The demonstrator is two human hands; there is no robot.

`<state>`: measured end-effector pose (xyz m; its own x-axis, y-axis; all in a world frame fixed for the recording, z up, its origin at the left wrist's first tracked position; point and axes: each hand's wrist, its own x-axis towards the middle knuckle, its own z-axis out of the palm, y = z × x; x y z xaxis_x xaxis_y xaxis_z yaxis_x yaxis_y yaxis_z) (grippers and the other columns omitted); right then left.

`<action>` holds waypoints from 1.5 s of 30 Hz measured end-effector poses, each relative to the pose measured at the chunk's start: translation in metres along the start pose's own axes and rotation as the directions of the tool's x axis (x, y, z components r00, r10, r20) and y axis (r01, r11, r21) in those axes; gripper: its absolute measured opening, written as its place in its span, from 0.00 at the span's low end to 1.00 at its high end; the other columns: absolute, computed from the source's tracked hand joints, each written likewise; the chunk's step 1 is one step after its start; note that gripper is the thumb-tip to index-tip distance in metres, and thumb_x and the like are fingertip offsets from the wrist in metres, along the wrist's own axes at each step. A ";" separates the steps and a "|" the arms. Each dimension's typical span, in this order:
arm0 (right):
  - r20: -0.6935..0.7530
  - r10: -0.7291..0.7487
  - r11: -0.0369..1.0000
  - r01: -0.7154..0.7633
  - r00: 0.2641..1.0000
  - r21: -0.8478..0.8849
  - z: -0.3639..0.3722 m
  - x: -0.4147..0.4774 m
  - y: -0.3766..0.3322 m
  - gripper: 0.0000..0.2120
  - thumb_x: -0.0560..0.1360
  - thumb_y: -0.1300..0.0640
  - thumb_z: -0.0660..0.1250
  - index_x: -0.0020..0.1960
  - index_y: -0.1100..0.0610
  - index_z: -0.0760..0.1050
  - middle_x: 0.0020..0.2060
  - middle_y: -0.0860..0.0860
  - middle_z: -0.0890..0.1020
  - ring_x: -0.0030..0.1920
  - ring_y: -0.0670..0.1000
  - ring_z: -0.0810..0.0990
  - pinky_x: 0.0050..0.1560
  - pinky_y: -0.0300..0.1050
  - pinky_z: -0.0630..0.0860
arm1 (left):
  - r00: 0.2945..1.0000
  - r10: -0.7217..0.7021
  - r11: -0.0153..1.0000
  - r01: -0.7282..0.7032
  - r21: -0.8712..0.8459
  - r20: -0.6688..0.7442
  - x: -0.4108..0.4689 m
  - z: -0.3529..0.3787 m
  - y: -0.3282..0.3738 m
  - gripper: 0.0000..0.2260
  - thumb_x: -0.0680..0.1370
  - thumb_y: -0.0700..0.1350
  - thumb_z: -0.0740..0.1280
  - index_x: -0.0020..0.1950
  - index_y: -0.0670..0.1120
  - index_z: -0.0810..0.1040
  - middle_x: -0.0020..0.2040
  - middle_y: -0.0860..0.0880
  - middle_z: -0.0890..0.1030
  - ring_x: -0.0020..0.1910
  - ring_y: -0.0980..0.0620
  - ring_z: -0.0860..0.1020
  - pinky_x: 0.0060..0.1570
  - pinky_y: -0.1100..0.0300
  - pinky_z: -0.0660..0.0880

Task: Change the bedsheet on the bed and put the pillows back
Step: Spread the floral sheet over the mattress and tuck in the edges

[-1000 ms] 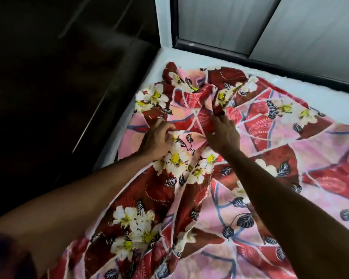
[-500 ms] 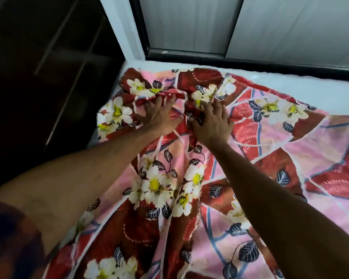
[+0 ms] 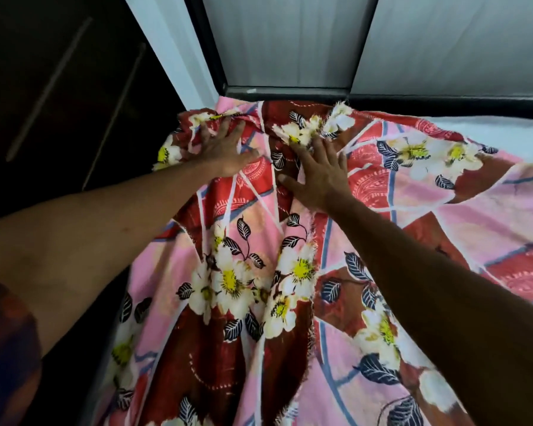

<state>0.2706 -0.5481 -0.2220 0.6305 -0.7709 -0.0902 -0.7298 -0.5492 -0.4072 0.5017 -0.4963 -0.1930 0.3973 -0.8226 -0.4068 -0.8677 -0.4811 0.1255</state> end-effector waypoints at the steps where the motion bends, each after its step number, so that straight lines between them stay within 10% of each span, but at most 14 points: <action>1: 0.010 -0.002 1.000 0.002 1.000 -0.002 0.001 0.005 0.000 0.38 0.77 0.30 0.57 0.81 0.42 0.50 0.82 0.55 0.45 0.81 0.60 0.42 0.78 0.67 0.42 | 1.000 0.005 1.000 -0.005 0.007 -0.004 0.006 0.000 -0.003 0.42 0.75 0.75 0.52 0.82 0.55 0.42 0.82 0.45 0.39 0.78 0.37 0.34 0.75 0.38 0.33; 12: 0.127 0.006 0.991 -0.023 0.992 0.128 -0.005 0.026 0.003 0.47 0.73 0.34 0.69 0.82 0.42 0.47 0.82 0.53 0.41 0.81 0.59 0.39 0.75 0.67 0.39 | 0.997 -0.059 0.998 0.059 -0.001 0.044 0.010 -0.006 0.004 0.45 0.72 0.77 0.52 0.81 0.57 0.40 0.82 0.47 0.38 0.77 0.33 0.33 0.73 0.31 0.37; 17: 0.131 -0.021 0.969 -0.012 0.991 0.247 -0.009 0.029 0.011 0.43 0.74 0.46 0.74 0.81 0.47 0.54 0.82 0.56 0.47 0.81 0.60 0.44 0.77 0.67 0.44 | 0.929 0.040 0.997 -0.011 0.081 -0.368 -0.029 0.009 0.062 0.38 0.79 0.50 0.66 0.81 0.59 0.46 0.82 0.47 0.45 0.80 0.36 0.41 0.70 0.25 0.45; 22: -0.172 -0.035 0.944 0.089 0.985 0.317 -0.019 0.004 0.005 0.15 0.78 0.63 0.65 0.64 0.56 0.81 0.60 0.59 0.77 0.59 0.59 0.77 0.60 0.54 0.77 | 0.998 0.036 0.996 -0.041 -0.080 -0.060 -0.038 0.041 0.072 0.35 0.78 0.67 0.60 0.81 0.59 0.49 0.82 0.48 0.42 0.80 0.37 0.40 0.75 0.33 0.41; 28: -0.299 -0.108 0.986 0.140 0.948 0.088 -0.071 -0.031 0.048 0.11 0.80 0.54 0.67 0.57 0.56 0.84 0.45 0.58 0.82 0.45 0.58 0.80 0.43 0.42 0.67 | 0.994 0.044 0.999 -0.041 -0.028 0.097 -0.020 0.007 0.073 0.45 0.74 0.69 0.64 0.82 0.53 0.44 0.81 0.55 0.38 0.80 0.49 0.39 0.76 0.36 0.42; 32: -0.363 0.202 0.979 -0.186 0.910 0.079 -0.134 -0.060 0.154 0.15 0.76 0.48 0.69 0.60 0.50 0.84 0.47 0.59 0.83 0.49 0.60 0.82 0.49 0.49 0.74 | 0.993 0.013 1.000 -0.010 -0.026 0.121 -0.009 0.007 0.069 0.45 0.75 0.68 0.64 0.82 0.53 0.43 0.81 0.54 0.37 0.81 0.46 0.41 0.76 0.36 0.47; 39: -0.456 0.704 0.706 -0.607 0.544 0.366 -0.166 -0.154 0.264 0.29 0.72 0.38 0.61 0.68 0.52 0.74 0.62 0.59 0.79 0.61 0.62 0.78 0.59 0.58 0.77 | 0.918 0.111 0.994 -0.102 0.045 -0.381 -0.053 0.060 0.126 0.33 0.70 0.53 0.71 0.73 0.56 0.66 0.76 0.46 0.66 0.75 0.38 0.61 0.68 0.34 0.64; 45: -0.409 0.226 0.972 -0.235 0.884 0.030 -0.086 -0.236 0.123 0.15 0.72 0.47 0.67 0.58 0.49 0.81 0.62 0.56 0.77 0.61 0.61 0.75 0.61 0.59 0.67 | 0.839 0.208 0.937 -0.319 -0.144 -0.503 -0.214 0.120 0.182 0.26 0.75 0.47 0.67 0.74 0.49 0.71 0.77 0.43 0.67 0.78 0.41 0.59 0.73 0.36 0.58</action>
<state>0.0093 -0.4609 -0.1725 0.2842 -0.9376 0.2002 -0.8492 -0.3431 -0.4014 0.2233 -0.3714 -0.1920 0.3031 -0.9425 0.1406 -0.8963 -0.2318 0.3780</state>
